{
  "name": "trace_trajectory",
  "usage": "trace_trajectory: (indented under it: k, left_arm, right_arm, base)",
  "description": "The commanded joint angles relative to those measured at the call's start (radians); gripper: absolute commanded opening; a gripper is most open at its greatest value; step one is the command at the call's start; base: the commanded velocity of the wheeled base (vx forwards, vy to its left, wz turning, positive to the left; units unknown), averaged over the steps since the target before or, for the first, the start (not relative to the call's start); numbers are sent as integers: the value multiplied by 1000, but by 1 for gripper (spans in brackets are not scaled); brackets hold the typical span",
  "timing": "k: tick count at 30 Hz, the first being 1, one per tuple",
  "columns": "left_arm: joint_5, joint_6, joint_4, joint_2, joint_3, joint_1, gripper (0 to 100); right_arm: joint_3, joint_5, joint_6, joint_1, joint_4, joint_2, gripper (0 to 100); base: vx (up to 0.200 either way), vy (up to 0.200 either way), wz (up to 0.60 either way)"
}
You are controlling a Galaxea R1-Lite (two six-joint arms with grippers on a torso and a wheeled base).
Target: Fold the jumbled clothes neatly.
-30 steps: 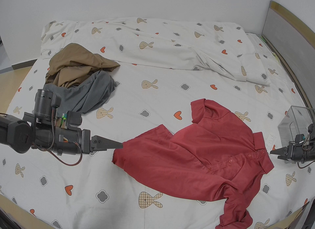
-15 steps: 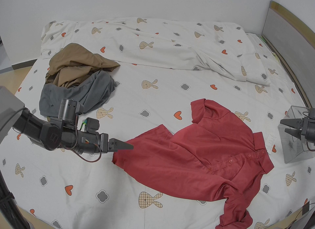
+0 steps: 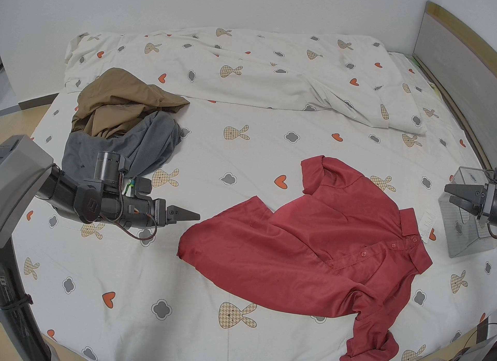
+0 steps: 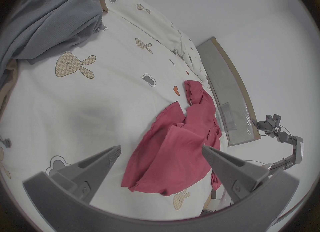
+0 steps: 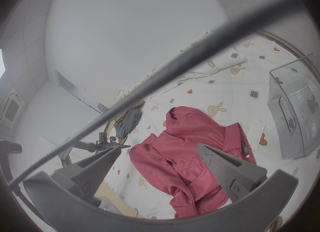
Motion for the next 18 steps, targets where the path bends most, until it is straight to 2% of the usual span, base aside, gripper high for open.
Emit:
trace_trajectory:
  k: [1,8,15,16,18]
  left_arm:
    - [-1,11,2,38,9,-21,100]
    - [-1,9,0,59,13,-101,100]
    - [1,9,0,93,-11,-141,100]
    - [1,9,0,119,-30,-146,0]
    - [1,7,4,142,-56,-146,0]
  right_arm:
    - [16,-2,1,18,-4,-17,100]
    - [16,-2,1,34,-2,-15,100]
    - [16,-2,4,32,-1,-14,100]
    - [18,-2,6,32,-1,-14,100]
    - [18,-2,4,32,-1,-14,100]
  base:
    - [0,0,0]
    - [0,0,0]
    - [0,0,0]
    - [0,0,0]
    - [0,0,0]
